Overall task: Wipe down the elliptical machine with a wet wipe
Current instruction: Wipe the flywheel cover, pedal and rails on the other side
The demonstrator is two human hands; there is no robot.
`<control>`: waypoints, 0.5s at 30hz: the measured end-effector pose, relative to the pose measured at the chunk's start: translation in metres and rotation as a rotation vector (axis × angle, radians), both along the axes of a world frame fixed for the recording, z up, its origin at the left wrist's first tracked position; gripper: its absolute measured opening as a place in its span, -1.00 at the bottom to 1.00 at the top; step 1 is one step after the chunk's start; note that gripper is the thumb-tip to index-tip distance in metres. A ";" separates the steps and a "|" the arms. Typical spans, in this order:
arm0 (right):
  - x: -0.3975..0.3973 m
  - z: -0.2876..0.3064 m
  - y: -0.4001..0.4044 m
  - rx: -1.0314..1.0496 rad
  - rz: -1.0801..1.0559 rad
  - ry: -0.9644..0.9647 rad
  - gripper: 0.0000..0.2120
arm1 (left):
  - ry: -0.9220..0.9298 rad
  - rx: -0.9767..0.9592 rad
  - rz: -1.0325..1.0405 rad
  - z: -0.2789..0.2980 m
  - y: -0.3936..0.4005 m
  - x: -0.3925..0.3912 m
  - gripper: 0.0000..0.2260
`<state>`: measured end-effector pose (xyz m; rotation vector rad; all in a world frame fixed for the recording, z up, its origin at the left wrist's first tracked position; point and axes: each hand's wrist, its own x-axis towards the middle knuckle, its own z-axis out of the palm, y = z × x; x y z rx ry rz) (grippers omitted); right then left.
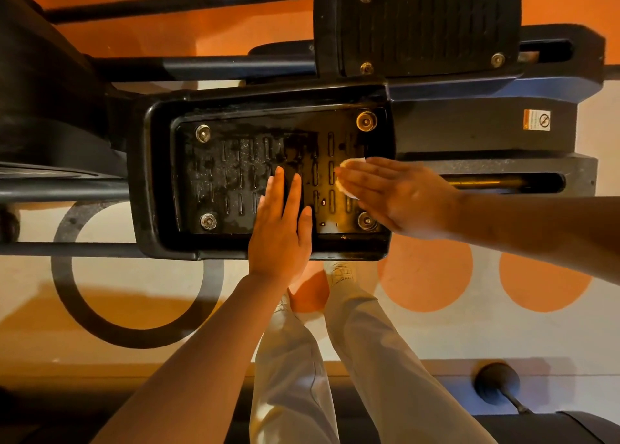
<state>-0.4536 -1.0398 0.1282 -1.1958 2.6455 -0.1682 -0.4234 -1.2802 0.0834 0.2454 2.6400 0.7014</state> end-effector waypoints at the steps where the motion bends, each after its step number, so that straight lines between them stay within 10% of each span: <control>1: 0.004 -0.001 0.002 0.011 0.023 -0.002 -0.46 | -0.001 0.003 -0.002 0.000 0.000 0.000 -0.46; 9: 0.010 -0.013 0.026 -0.005 0.124 0.003 -0.51 | 0.009 0.013 -0.008 0.000 -0.001 0.000 -0.46; 15: -0.041 -0.010 0.022 0.014 -0.182 -0.018 -0.49 | 0.014 0.005 -0.014 0.000 -0.001 -0.001 -0.46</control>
